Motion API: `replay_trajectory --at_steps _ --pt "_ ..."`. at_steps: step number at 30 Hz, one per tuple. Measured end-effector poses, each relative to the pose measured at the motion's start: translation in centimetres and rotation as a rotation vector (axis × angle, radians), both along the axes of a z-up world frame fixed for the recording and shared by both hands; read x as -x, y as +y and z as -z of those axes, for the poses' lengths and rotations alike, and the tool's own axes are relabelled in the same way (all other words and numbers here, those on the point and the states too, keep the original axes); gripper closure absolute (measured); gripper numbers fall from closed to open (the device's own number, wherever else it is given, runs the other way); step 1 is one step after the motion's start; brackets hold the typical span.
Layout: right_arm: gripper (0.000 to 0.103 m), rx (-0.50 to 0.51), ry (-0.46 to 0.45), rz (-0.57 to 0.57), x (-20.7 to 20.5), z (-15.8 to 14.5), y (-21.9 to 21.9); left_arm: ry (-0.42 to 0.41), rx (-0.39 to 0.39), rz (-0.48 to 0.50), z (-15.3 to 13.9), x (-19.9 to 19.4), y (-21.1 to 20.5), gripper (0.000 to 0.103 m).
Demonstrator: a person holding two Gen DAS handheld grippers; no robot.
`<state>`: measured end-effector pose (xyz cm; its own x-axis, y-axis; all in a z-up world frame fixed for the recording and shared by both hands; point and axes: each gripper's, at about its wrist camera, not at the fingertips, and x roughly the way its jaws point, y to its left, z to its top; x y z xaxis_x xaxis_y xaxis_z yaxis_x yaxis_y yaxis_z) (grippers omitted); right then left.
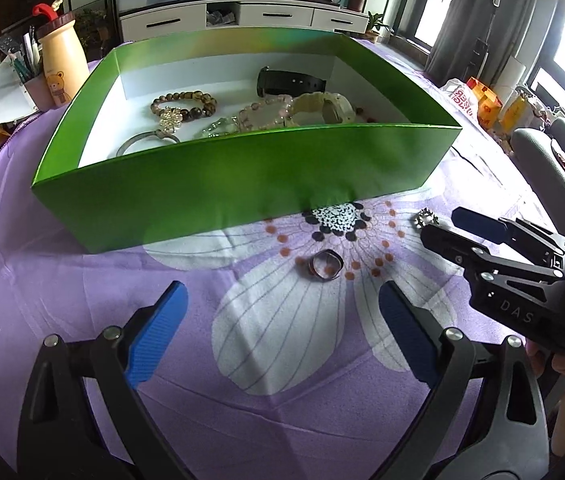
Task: Organize jewelry
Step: 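Grasp the thin dark ring with the left tool while the right tool grasps the silver gem ring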
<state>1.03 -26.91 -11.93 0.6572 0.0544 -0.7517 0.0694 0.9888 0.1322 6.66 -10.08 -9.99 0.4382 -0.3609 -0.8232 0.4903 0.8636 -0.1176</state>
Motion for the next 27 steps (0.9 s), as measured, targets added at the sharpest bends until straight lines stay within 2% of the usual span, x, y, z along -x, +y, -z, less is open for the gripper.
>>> replay_trajectory --at_steps 8,16,19,24,27 --pt "0.082 0.069 -0.005 0.005 -0.6 0.5 0.4 -0.013 -0.006 0.023 0.2 -0.2 -1.0 0.006" --pt "0.082 -0.029 -0.03 0.052 0.4 0.1 -1.6 -0.024 -0.026 0.052 0.8 -0.3 -2.7 0.008" --pt "0.082 -0.046 -0.044 0.057 0.9 -0.2 -2.2 -0.02 -0.041 0.059 1.3 -0.5 -3.3 0.022" --pt "0.082 -0.058 -0.056 0.052 1.2 -0.5 -2.2 -0.07 -0.076 0.069 1.6 -0.5 -3.7 0.034" --pt "0.082 -0.063 -0.058 0.049 1.2 -0.4 -2.0 -0.103 -0.079 0.087 1.7 -0.3 -3.7 0.045"
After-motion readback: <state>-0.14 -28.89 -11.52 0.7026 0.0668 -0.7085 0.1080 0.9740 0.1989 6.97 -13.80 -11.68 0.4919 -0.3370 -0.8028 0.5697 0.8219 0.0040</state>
